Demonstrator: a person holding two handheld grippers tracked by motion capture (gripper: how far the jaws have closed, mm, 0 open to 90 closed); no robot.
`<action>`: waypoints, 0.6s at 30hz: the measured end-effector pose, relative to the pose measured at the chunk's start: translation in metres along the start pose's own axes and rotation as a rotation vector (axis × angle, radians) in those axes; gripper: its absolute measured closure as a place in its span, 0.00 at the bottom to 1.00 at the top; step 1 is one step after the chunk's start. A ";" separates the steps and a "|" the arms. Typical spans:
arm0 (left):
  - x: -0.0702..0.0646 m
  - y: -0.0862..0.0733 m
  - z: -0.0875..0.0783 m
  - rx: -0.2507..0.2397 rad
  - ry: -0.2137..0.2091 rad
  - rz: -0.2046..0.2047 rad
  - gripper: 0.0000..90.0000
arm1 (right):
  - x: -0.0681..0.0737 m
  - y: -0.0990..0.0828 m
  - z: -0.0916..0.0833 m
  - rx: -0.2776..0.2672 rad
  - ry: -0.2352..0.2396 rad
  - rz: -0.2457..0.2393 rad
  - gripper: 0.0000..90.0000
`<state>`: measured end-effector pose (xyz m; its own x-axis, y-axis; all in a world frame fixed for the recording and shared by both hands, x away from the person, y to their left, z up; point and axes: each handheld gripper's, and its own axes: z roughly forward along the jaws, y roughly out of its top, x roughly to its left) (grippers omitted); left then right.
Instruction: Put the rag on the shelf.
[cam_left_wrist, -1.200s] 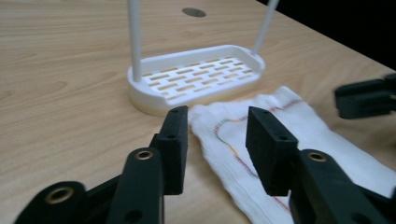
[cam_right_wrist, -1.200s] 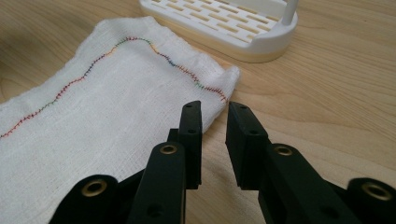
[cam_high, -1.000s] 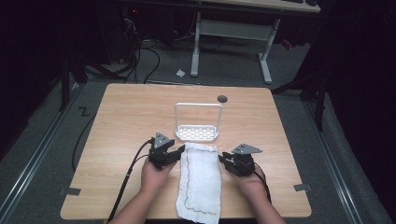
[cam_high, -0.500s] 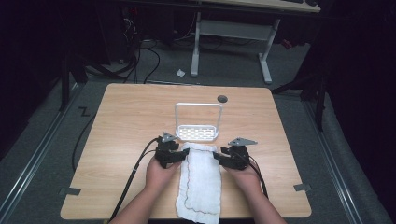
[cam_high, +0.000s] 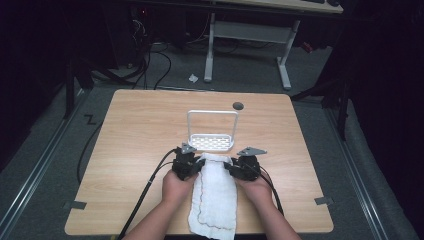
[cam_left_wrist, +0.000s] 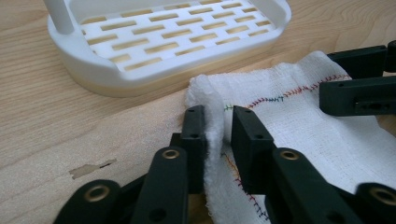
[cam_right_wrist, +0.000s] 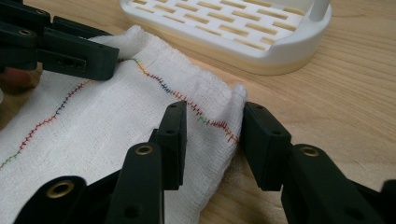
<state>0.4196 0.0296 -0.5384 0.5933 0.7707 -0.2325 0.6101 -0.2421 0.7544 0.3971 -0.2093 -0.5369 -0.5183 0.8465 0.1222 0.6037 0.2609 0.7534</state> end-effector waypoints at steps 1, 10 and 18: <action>0.001 0.000 0.000 0.002 -0.005 -0.008 0.87 | 0.000 0.000 0.000 0.000 0.002 0.004 0.73; 0.003 -0.002 -0.001 -0.005 -0.020 -0.023 0.93 | 0.003 0.000 0.001 0.004 0.022 -0.009 0.85; 0.004 -0.003 -0.002 -0.012 -0.021 -0.031 0.94 | 0.003 0.000 0.001 -0.001 0.024 -0.014 0.95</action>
<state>0.4188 0.0344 -0.5406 0.5853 0.7649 -0.2690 0.6225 -0.2113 0.7536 0.3958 -0.2061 -0.5370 -0.5406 0.8316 0.1273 0.5960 0.2718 0.7556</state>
